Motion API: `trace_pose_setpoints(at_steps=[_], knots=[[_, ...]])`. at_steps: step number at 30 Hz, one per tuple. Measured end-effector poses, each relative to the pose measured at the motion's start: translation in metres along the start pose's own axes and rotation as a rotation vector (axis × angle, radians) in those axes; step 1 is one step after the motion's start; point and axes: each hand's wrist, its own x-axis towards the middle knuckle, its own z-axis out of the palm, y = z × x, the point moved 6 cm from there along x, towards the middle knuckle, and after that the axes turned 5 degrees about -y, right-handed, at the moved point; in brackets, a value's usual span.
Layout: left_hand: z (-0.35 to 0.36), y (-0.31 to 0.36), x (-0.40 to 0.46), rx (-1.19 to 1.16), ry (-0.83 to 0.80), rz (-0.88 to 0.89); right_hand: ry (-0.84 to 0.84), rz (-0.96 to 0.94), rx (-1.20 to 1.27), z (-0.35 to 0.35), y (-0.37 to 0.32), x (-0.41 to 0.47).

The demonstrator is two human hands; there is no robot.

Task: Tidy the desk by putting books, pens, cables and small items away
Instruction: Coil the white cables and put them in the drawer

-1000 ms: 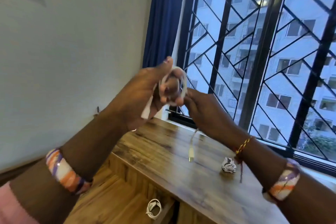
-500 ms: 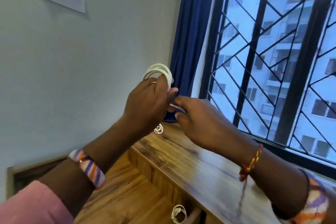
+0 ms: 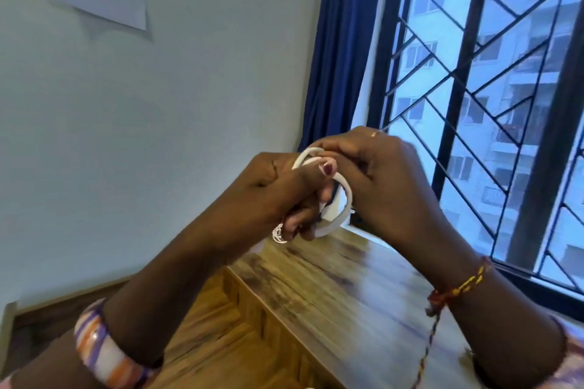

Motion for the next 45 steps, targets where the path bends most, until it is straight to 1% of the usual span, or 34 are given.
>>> trace_pose_setpoints(at_steps=[2,3,4,5,6,7,9,12,13,15,16,18,20,24,27,29,30,32,34,35,37,39,41,42,43,45], knots=[[0.009,-0.015,0.016,-0.011,0.039,0.027,-0.185,0.249,0.387,0.007,0.032,-0.007],[0.016,-0.024,0.026,-0.025,0.053,0.047,-0.243,0.385,0.618,0.01,0.047,-0.013],[0.024,-0.033,0.038,-0.037,0.072,0.071,-0.265,0.495,0.826,0.009,0.061,-0.021],[0.033,-0.042,0.051,-0.04,0.096,0.085,-0.261,0.559,0.994,0.006,0.073,-0.027],[0.04,-0.051,0.064,-0.042,0.121,0.082,-0.238,0.584,1.096,0.001,0.084,-0.032],[0.049,-0.063,0.079,-0.06,0.129,0.063,-0.21,0.579,1.137,-0.009,0.097,-0.036],[0.068,-0.085,0.109,-0.179,0.078,-0.006,-0.18,0.534,1.083,-0.03,0.123,-0.042],[0.094,-0.111,0.144,-0.329,0.002,-0.101,-0.206,0.524,0.844,-0.059,0.159,-0.055],[0.103,-0.117,0.154,-0.338,-0.007,-0.119,-0.195,0.528,0.779,-0.069,0.169,-0.059],[0.121,-0.126,0.173,-0.28,-0.025,-0.127,-0.126,0.518,0.643,-0.088,0.188,-0.065],[0.128,-0.127,0.18,-0.209,-0.042,-0.119,-0.065,0.508,0.532,-0.098,0.196,-0.066],[0.143,-0.127,0.193,0.027,-0.076,-0.074,0.052,0.507,0.242,-0.118,0.214,-0.073],[0.155,-0.125,0.202,0.22,-0.077,-0.033,0.106,0.517,0.03,-0.132,0.229,-0.081],[0.182,-0.121,0.218,0.587,0.007,0.092,0.223,0.517,-0.261,-0.16,0.239,-0.091],[0.203,-0.121,0.223,0.784,0.075,0.209,0.243,0.538,-0.372,-0.178,0.243,-0.094],[0.216,-0.126,0.225,0.828,0.099,0.241,0.23,0.569,-0.368,-0.187,0.247,-0.098],[0.222,-0.13,0.227,0.802,0.094,0.211,0.226,0.588,-0.343,-0.192,0.25,-0.102],[0.228,-0.138,0.232,0.63,0.023,0.059,0.235,0.642,-0.203,-0.198,0.261,-0.109],[0.237,-0.145,0.234,0.375,-0.102,-0.09,0.251,0.708,-0.005,-0.201,0.27,-0.115],[0.239,-0.147,0.234,0.31,-0.14,-0.138,0.25,0.741,0.088,-0.202,0.272,-0.118],[0.238,-0.15,0.233,0.222,-0.148,-0.21,0.249,0.808,0.285,-0.199,0.274,-0.123],[0.237,-0.158,0.232,0.043,-0.126,-0.276,0.262,0.848,0.435,-0.198,0.272,-0.126],[0.236,-0.162,0.23,-0.119,-0.083,-0.264,0.284,0.846,0.533,-0.198,0.269,-0.127],[0.234,-0.162,0.23,-0.138,-0.039,-0.233,0.293,0.844,0.569,-0.197,0.268,-0.128],[0.232,-0.161,0.228,-0.138,0.019,-0.192,0.295,0.845,0.57,-0.195,0.267,-0.129],[0.227,-0.157,0.225,-0.144,0.148,-0.11,0.257,0.869,0.451,-0.19,0.264,-0.129]])
